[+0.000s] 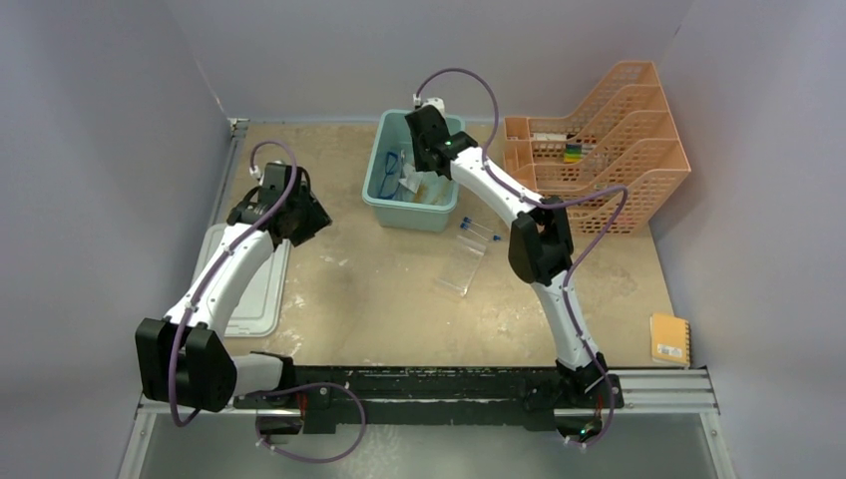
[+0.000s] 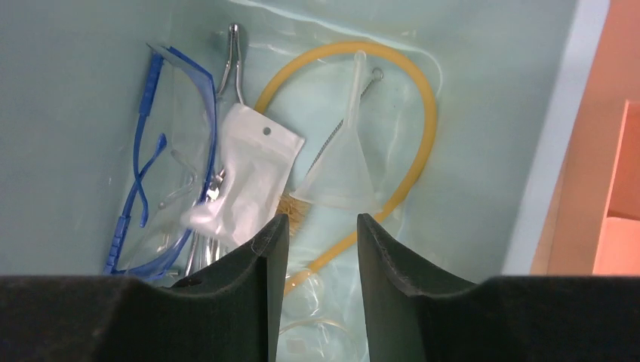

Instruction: Organize the chemistry lab equipment

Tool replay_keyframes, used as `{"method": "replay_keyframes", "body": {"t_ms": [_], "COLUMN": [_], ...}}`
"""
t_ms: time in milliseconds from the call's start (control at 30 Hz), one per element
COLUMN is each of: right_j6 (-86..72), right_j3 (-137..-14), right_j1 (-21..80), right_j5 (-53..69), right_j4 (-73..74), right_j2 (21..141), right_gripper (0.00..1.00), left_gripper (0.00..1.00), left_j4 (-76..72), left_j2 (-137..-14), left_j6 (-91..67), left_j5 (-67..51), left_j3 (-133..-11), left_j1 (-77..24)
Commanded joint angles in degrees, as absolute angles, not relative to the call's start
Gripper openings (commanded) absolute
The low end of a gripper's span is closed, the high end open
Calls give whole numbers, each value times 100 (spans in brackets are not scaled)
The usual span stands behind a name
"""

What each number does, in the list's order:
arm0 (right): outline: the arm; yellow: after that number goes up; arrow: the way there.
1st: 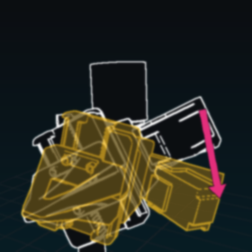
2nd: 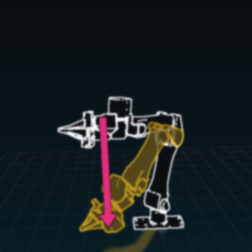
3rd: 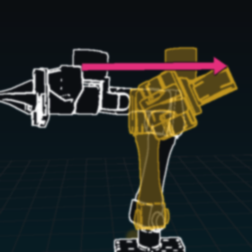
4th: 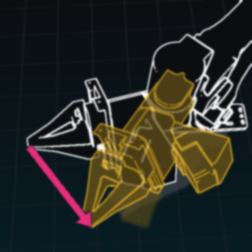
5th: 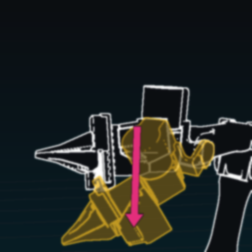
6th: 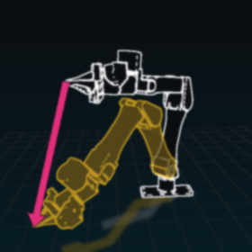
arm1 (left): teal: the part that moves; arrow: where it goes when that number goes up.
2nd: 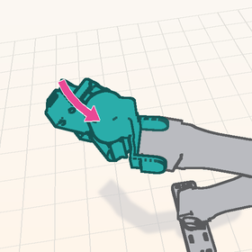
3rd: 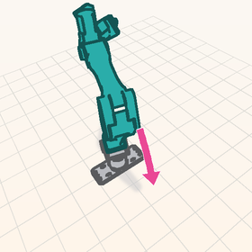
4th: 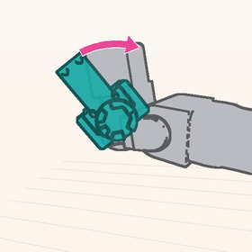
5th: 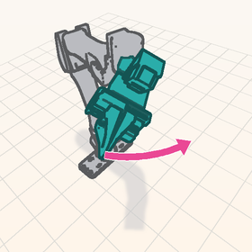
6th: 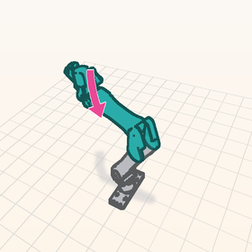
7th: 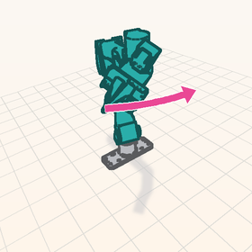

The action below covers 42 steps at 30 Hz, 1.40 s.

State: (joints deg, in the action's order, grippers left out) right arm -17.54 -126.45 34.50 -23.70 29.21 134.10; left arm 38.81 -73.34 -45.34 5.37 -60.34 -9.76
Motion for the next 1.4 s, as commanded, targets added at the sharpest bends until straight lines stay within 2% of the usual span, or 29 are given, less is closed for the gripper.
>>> {"method": "replay_keyframes", "body": {"t_ms": [0,200,400,467,633,833,900,1000,1133,1200,1367], "right_j6": [-1536,-1718,-2032,-2197,-2792,-3671,-3877,-4109,-4336,-4449,-4529], "right_j3": [-12969,-12447,-10814,-10247,-8957,-7826,-7428,-6961,-6473,-6287,-5973], "right_j1": [3428,3434,3415,3410,3355,3104,3002,2908,2889,2889,2881], "right_j5": [-2442,-1694,-1701,-1854,-2373,-2405,-2203,-1817,-1488,-1414,-1233], "right_j4": [2727,2642,2411,2476,2909,3475,3481,3360,3147,3064,2883], "right_j2": [13095,12135,10600,10113,9075,8218,8041,7898,7810,7776,7675], "right_gripper": [42,46,57,58,64,65,66,66,65,65,64], "left_gripper": [47,51,58,65,66,66,66,66,77,79,71], "left_j4": [3727,3550,3099,2996,2640,2251,2321,2819,3505,3615,3805], "left_j2": [-7315,-7250,-7051,-7049,-6881,-6809,-6849,-6896,-7051,-7223,-7922], "left_j6": [-4435,-4333,-4356,-4209,-3893,-3986,-4075,-4211,-4302,-4171,-4056], "left_j5": [548,117,-412,-652,-697,-662,-432,510,1668,1939,1968], "left_j3": [-6295,-6206,-5938,-5976,-5946,-5777,-5753,-5778,-5845,-5866,-6048], "left_j1": [-954,-950,-960,-977,-1041,-1087,-1090,-1090,-1073,-1012,-632]}}
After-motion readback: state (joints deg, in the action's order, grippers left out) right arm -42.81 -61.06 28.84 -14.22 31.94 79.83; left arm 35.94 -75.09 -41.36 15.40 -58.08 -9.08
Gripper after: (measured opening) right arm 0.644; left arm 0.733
